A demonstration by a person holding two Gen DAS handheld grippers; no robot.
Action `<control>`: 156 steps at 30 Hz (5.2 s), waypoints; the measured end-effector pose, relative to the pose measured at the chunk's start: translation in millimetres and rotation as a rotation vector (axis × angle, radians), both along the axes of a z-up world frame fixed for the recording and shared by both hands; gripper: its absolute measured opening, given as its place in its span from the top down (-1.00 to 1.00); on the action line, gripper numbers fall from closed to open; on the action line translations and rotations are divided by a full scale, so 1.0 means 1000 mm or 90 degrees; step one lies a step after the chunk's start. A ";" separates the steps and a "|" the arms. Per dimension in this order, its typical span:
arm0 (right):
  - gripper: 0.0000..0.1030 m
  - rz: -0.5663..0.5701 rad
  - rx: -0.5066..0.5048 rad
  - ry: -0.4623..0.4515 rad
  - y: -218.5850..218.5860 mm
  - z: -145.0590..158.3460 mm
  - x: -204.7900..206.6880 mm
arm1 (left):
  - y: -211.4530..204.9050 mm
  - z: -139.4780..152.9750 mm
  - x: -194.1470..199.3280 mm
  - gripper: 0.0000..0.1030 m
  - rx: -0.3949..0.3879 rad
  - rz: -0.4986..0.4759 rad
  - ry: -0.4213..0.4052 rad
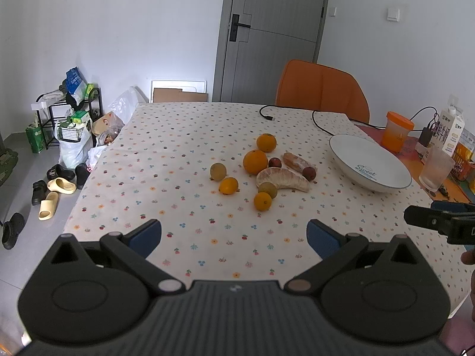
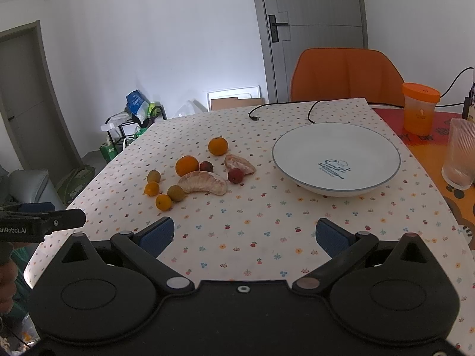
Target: Organize fruits
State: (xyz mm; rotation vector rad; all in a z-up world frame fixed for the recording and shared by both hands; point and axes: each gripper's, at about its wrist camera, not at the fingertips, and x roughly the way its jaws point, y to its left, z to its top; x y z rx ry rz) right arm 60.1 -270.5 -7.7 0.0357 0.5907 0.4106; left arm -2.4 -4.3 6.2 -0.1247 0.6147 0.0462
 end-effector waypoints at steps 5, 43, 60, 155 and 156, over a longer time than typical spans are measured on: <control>-1.00 0.001 0.000 -0.001 0.000 0.000 0.000 | 0.000 0.000 -0.001 -1.00 0.000 0.000 0.001; -0.98 0.045 0.006 -0.007 0.011 -0.021 0.023 | 0.007 -0.026 0.024 -0.96 -0.020 0.008 -0.019; -0.32 0.103 0.056 0.041 0.018 -0.045 0.048 | -0.002 -0.047 0.057 -0.45 -0.033 -0.016 -0.009; 0.61 0.039 0.141 -0.002 -0.054 -0.036 0.122 | -0.090 -0.034 0.153 0.59 -0.074 -0.151 -0.018; 0.61 0.034 0.145 -0.003 -0.059 -0.036 0.122 | -0.096 -0.033 0.155 0.59 -0.072 -0.158 -0.018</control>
